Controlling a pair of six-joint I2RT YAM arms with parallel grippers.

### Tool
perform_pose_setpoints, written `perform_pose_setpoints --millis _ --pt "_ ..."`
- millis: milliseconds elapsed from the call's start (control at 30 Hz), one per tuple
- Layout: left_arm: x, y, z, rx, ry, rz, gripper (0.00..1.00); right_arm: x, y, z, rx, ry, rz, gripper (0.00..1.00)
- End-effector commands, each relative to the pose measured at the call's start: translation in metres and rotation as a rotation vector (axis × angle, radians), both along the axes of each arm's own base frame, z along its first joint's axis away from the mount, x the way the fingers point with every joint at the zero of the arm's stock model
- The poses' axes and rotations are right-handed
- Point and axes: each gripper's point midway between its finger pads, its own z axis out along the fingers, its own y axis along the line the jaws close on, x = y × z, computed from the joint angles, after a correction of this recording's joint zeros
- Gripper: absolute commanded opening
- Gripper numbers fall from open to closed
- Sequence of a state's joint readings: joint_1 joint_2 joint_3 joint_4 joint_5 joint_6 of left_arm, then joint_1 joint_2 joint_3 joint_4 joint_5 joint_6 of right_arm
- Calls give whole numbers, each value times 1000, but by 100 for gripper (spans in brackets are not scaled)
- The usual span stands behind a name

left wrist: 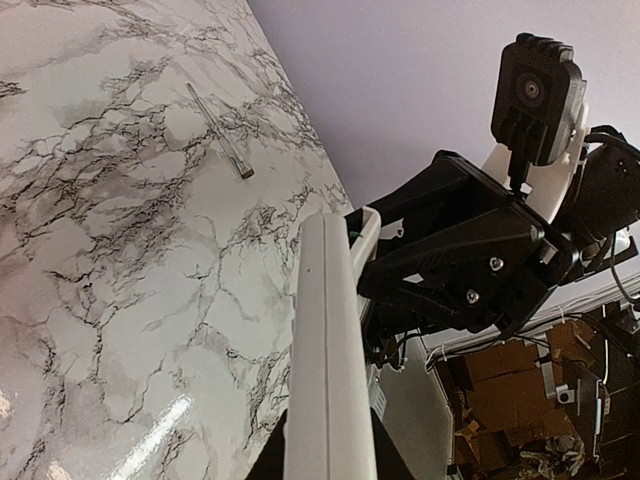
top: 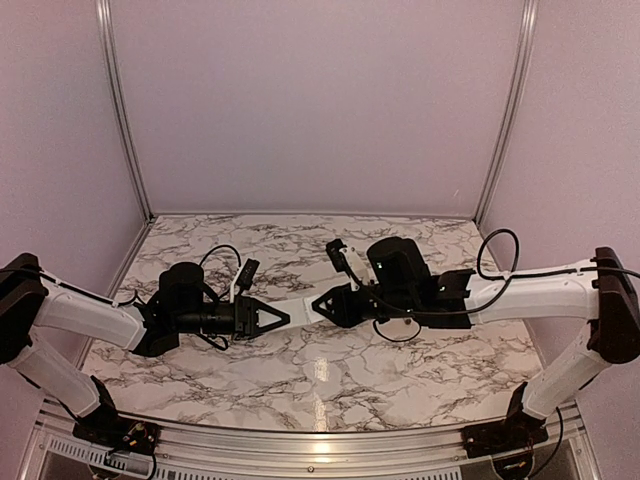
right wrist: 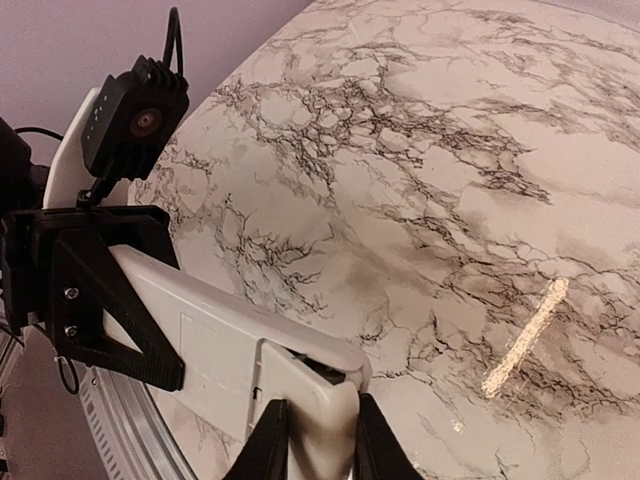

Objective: Unload the batteries from the remote control

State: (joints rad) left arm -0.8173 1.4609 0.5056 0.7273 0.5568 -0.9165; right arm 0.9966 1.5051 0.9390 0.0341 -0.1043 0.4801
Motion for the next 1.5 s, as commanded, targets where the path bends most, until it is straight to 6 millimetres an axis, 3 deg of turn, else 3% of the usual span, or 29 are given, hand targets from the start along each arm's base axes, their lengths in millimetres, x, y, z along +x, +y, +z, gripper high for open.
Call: perform_pose_setpoints --millis 0,300,533,800,1233,1467 --pt "-4 -10 26 -78 -73 -50 0 -10 1 2 0 -6 39 18" --pt "-3 -11 24 -74 -72 -46 0 -18 5 10 35 1 82 0" --pt "-3 -10 24 -71 -73 -44 0 -20 4 9 42 5 88 0" --pt "-3 -10 24 -69 -73 -43 0 -28 9 23 99 2 136 0" --pt "-3 -10 24 -68 -73 -45 0 -34 -7 51 143 -42 116 0" --pt "-2 -9 24 -67 -72 -30 0 -19 -31 58 103 -92 11 0"
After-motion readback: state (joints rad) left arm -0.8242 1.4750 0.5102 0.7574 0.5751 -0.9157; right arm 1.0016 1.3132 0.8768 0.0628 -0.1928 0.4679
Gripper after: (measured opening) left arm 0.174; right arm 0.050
